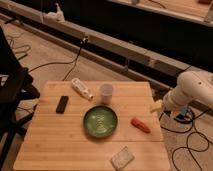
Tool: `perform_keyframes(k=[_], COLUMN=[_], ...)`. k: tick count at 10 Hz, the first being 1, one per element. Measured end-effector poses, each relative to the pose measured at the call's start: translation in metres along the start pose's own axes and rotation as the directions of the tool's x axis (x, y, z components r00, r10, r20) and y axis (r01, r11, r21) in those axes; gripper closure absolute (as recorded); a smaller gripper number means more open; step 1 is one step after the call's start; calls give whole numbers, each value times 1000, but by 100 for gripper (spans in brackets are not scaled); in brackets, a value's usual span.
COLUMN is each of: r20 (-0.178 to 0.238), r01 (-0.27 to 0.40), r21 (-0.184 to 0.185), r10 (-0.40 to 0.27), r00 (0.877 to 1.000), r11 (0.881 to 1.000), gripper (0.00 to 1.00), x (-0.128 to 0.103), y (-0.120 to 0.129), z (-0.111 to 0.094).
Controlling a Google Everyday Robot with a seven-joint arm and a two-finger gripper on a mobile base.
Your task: Place the white sponge in the ceramic cup
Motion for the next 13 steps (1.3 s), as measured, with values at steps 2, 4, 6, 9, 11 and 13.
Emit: perform_keyframes(k=[2, 4, 6, 9, 11, 13], r20=[0, 0, 0, 3, 24, 24], r01=[0, 0, 0, 0, 22, 73], r21=[0, 0, 0, 4, 53, 88], r10=[0, 0, 0, 0, -23, -75], r00=[1000, 1000, 1000, 1000, 999, 997], r11=[1000, 1000, 1000, 1000, 998, 993], gripper=[31, 31, 31, 31, 31, 31], x=[0, 0, 0, -1, -4, 7], y=[0, 0, 0, -1, 0, 11], z=[0, 0, 0, -1, -12, -10])
